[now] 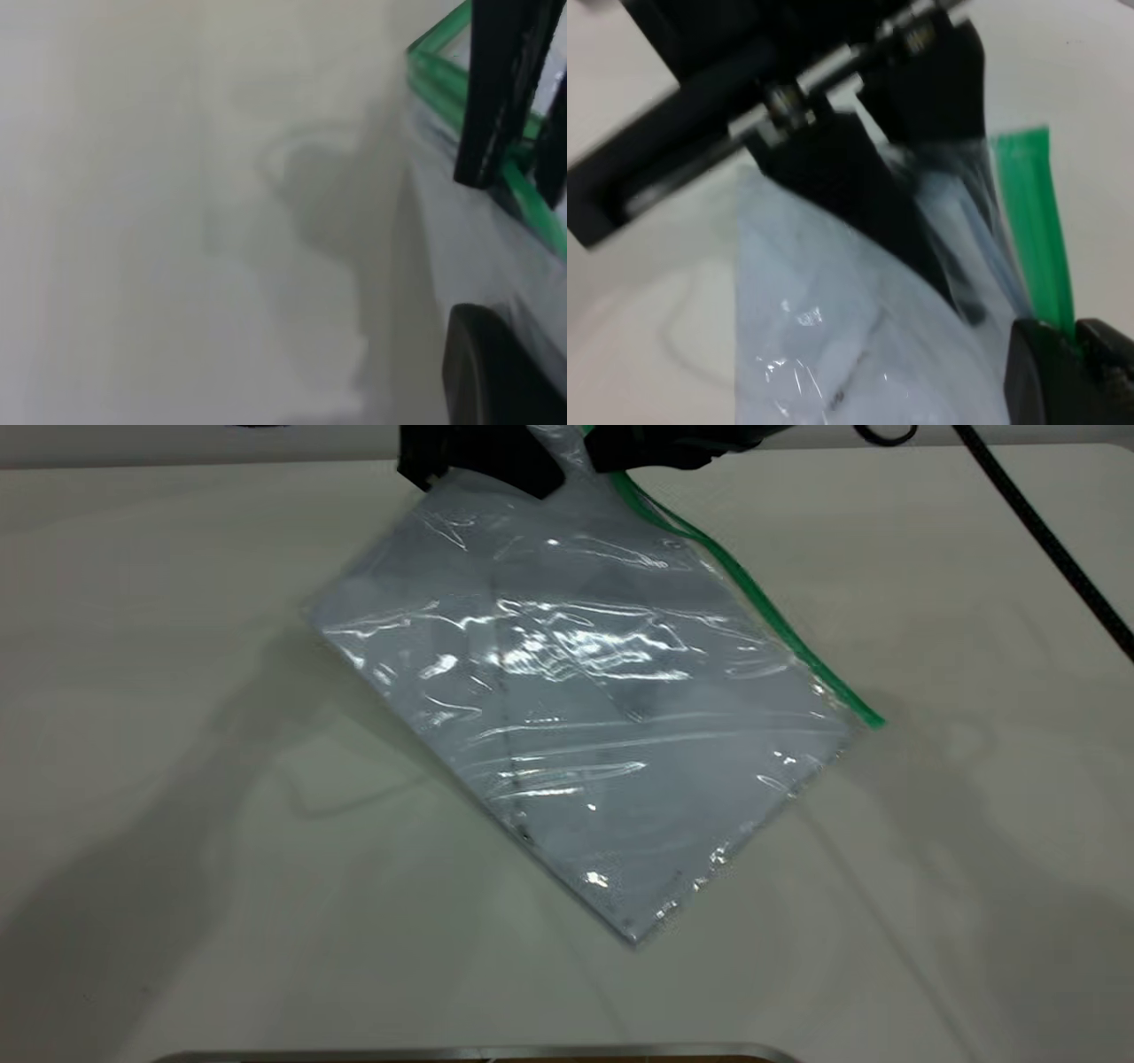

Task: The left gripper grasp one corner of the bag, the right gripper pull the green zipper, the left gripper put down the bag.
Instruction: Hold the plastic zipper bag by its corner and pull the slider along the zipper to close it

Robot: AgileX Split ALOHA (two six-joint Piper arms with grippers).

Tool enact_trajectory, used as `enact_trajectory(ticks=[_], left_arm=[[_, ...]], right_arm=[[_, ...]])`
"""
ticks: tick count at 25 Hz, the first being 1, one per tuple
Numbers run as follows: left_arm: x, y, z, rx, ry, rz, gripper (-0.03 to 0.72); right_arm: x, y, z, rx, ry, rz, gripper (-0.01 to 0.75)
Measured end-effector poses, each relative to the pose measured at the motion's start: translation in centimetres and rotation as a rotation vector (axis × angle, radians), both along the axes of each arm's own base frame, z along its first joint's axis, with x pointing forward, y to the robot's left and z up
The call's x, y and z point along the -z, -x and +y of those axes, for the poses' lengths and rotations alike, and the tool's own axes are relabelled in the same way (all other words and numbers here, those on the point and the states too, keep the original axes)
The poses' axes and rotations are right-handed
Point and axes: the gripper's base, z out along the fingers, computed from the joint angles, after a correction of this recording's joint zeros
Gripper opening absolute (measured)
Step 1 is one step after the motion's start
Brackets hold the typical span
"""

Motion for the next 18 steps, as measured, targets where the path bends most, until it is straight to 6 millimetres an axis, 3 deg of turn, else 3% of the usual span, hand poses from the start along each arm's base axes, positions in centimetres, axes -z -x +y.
enact_trajectory(ticks=[8, 18], left_arm=[[-2.3, -0.5, 2.8, -0.013, 0.054, 0.016, 0.055], [-4.0, -1.2, 4.1, -0.047, 0.226, -0.02, 0.055]], right_arm=[[0.5, -0.2, 0.1, -0.004, 0.002, -0.004, 0.034], [0.9, -1.0, -1.7, 0.039, 0.043, -0.01, 0.034]])
